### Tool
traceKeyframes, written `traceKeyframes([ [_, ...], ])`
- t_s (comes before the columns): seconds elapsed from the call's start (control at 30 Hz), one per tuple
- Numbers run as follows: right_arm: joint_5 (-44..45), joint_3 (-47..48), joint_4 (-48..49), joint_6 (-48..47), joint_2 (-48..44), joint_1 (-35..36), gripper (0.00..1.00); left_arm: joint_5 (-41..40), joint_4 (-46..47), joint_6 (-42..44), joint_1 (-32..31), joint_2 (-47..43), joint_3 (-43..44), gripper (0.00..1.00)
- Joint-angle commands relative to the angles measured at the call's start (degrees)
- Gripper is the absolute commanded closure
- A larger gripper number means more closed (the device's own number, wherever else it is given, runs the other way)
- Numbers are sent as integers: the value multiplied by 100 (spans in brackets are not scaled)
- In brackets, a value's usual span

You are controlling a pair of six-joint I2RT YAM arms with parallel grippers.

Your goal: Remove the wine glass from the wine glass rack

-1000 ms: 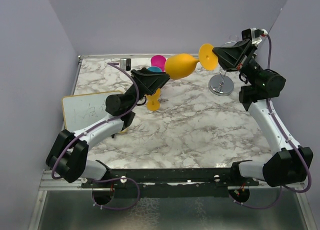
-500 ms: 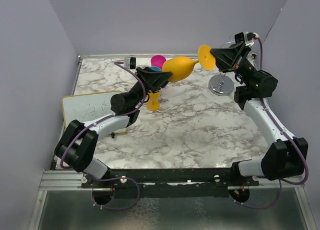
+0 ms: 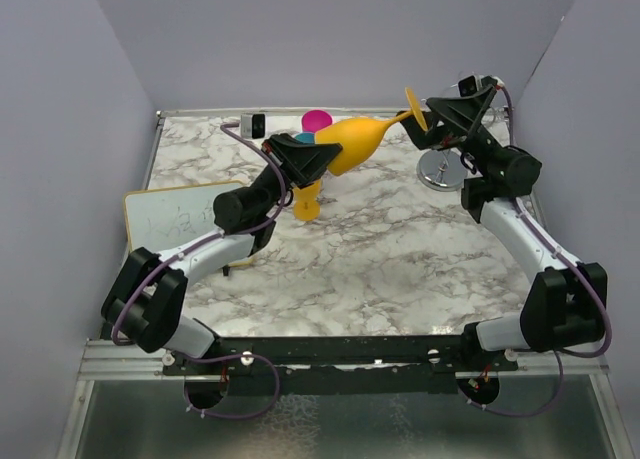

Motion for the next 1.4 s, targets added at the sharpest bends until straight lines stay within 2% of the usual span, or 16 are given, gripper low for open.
traceKeyframes([
  [0.0,-259,-35,283,-28,101,20,18,170,1260,218,37,-428,-239,100],
  [0.23,-855,-263,-602,-1286,72,-205,13,439,745,240,479,-1171,-758,100],
  [0.33,-1043,-444,-739,-1628,-10,-412,11,652,-214,508,733,-1662,-984,100],
  [0.43,-1443,-445,-940,-1967,-79,-798,11,913,-1786,1204,799,-2233,-1004,100],
  [0.5,-1695,-464,-715,-2023,-126,-1203,11,1046,-2938,1790,796,-2600,-914,100],
  [0.67,-2400,-288,-783,-2686,-412,-2013,11,1200,-6023,3551,796,-3353,-421,100],
  [0.73,-2728,6,-1572,-3638,-573,-2028,11,1056,-7347,4220,800,-3523,-169,100],
  [0.8,-2839,441,-3078,-5104,-831,-2021,11,776,-8847,4867,800,-3569,235,100],
  [0.87,-2441,967,-5210,-6995,-1092,-1971,11,548,-10105,5427,799,-3517,711,100],
  [0.9,-1972,1218,-6586,-7946,-1197,-1844,10,528,-10565,5628,800,-3472,875,100],
  [0.97,-1047,1584,-7681,-9254,-1279,-1405,9,480,-11376,5931,793,-3409,1120,100],
  [1.03,-683,1787,-8080,-9819,-1217,-1055,9,458,-11944,6153,791,-3405,1226,100],
  [1.2,-764,1562,-7961,-10176,-1190,-516,9,-123,-13096,6623,705,-3243,1287,100],
  [1.3,86,1497,-8353,-10769,-1319,-9,9,-717,-13415,6704,403,-3016,1296,100],
  [1.37,757,1452,-8584,-11095,-1454,278,9,-1258,-13539,6676,-12,-2770,1356,100],
])
